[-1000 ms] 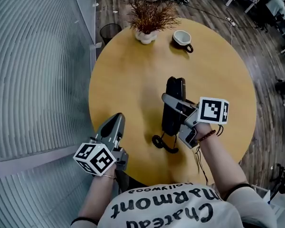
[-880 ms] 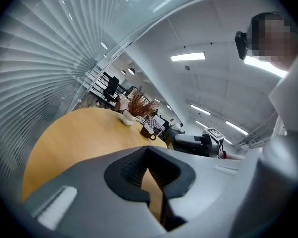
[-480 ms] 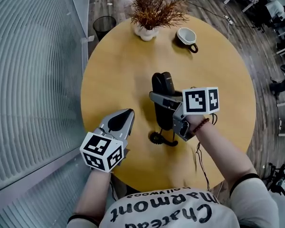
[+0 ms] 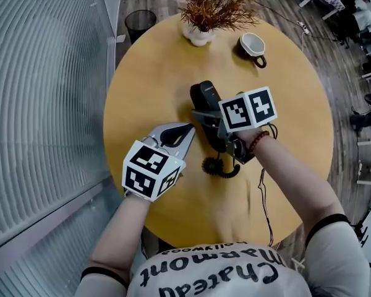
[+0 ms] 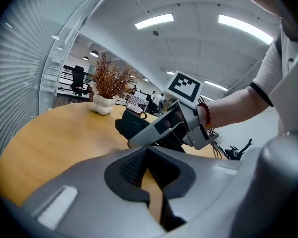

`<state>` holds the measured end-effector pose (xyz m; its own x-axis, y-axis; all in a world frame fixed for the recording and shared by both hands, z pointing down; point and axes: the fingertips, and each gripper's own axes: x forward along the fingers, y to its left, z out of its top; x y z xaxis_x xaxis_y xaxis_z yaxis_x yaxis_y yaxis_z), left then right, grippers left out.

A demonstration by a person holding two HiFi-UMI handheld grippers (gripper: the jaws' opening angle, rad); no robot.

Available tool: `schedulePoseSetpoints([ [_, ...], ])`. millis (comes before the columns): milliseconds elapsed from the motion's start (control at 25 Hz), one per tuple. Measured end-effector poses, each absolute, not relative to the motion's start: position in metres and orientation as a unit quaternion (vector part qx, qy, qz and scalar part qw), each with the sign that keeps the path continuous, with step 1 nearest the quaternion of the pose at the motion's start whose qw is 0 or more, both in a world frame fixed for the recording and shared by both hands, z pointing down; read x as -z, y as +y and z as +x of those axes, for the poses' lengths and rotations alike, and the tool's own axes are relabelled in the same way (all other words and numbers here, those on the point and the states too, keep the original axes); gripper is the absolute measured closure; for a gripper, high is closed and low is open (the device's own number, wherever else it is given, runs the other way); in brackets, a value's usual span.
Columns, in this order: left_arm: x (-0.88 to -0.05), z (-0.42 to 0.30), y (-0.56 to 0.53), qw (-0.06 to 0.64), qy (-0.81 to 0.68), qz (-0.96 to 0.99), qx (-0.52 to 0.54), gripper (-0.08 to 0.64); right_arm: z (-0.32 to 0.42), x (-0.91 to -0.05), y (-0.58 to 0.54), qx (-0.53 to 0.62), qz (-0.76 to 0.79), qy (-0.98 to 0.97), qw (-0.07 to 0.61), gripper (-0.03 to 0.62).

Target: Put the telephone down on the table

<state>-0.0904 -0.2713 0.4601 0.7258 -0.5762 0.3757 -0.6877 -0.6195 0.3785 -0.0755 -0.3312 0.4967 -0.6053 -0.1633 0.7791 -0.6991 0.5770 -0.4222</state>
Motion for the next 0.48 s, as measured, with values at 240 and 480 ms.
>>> schedulePoseSetpoints([
  [240, -0.477, -0.097, -0.292, 0.281, -0.374, 0.878, -0.102, 0.554, -0.065, -0.52, -0.348, -0.316, 0.255, -0.802, 0.437, 0.298],
  [480, -0.483, -0.093, -0.305, 0.306, -0.373, 0.871, -0.091, 0.554, -0.067, -0.52, -0.364, -0.245, 0.247, -0.802, 0.486, 0.298],
])
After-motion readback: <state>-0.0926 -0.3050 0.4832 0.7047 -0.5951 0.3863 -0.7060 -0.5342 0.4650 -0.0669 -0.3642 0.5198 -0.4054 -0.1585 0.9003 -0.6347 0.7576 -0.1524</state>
